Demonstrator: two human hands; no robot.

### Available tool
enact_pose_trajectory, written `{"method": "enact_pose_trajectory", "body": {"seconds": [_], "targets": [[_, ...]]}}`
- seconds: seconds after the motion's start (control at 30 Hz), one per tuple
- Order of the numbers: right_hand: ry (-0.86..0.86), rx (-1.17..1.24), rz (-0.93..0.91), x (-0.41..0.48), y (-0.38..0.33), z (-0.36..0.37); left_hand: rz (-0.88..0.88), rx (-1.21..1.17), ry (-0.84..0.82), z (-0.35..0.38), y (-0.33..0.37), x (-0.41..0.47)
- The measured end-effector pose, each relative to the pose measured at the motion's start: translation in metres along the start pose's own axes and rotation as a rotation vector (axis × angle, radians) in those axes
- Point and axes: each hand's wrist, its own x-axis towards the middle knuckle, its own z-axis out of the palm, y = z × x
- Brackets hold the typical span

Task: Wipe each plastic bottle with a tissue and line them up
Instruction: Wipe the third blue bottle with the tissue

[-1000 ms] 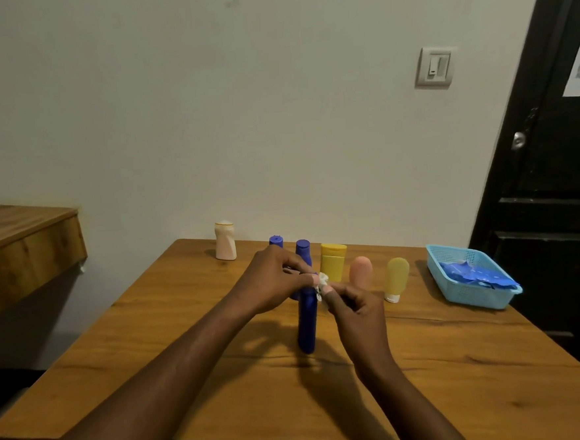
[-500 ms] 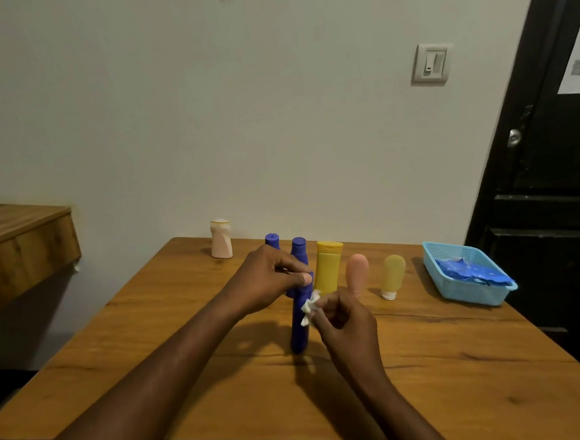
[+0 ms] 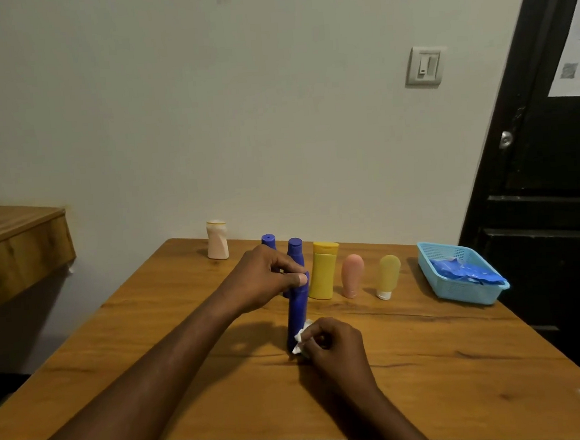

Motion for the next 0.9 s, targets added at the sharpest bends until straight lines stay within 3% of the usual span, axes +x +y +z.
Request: {"method": "enact_pose_trajectory", "body": {"seconds": [0.13, 0.27, 0.33, 0.47, 0.63, 0.73, 0.9], "targets": [[0.190, 0.128, -0.098, 0.017, -0.015, -0.008, -0.006, 0.014, 0.004, 0.001, 0.000, 0.000], [0.270, 0.138, -0.165, 0.028, -0.033, -0.006, -0.012, 0.031, 0.024, 0.002, -0.002, 0.001], [0.261, 0.129, -0.125, 0.025, -0.029, -0.001, -0.016, 0.012, 0.031, 0.001, -0.004, 0.000], [0.050, 0.096, 0.087, 0.004, -0.012, 0.011, -0.005, -0.012, 0.032, 0.001, -0.005, -0.001], [-0.087, -0.146, 0.083, -0.001, -0.010, 0.003, -0.008, -0.022, 0.037, 0.004, -0.007, 0.002], [-0.050, -0.047, 0.041, -0.001, -0.016, -0.001, -0.022, -0.038, 0.055, 0.001, -0.011, 0.001], [0.152, 0.082, -0.086, 0.011, -0.023, 0.010, -0.036, -0.064, 0.062, -0.009, -0.019, -0.001]]}}
